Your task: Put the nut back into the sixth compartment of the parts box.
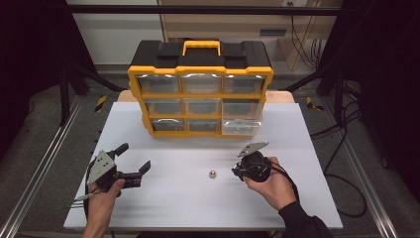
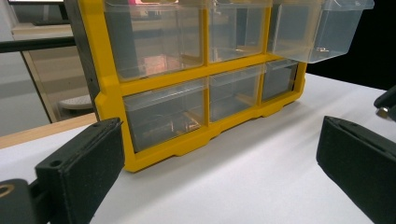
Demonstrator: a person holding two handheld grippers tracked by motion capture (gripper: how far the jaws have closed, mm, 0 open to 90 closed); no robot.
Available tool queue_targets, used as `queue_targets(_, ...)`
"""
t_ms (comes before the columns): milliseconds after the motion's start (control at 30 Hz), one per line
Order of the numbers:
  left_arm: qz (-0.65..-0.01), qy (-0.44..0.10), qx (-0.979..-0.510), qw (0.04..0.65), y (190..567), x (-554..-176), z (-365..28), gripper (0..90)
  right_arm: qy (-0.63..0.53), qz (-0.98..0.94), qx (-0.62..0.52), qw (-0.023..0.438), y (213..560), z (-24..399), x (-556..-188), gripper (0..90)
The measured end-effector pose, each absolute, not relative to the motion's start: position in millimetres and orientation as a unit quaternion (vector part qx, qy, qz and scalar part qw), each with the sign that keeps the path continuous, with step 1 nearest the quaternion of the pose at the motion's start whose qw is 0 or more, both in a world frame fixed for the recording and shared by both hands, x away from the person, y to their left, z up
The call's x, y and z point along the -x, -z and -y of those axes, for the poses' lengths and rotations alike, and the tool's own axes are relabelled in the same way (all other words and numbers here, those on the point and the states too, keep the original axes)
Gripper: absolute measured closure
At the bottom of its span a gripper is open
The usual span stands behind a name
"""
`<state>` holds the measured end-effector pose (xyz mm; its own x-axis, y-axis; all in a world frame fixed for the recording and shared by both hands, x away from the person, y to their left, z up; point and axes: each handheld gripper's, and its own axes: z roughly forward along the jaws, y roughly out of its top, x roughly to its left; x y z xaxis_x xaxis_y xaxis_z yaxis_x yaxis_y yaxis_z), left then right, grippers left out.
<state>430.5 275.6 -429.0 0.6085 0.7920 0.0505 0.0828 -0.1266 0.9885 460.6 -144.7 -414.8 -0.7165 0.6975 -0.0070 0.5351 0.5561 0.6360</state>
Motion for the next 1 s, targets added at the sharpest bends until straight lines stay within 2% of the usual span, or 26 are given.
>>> queue_targets(1000,-0.319,-0.315,-0.676,0.584,427,-428,-278,0.8,-0.351,-0.850,-0.348,0.183,362,180,-459,70.0)
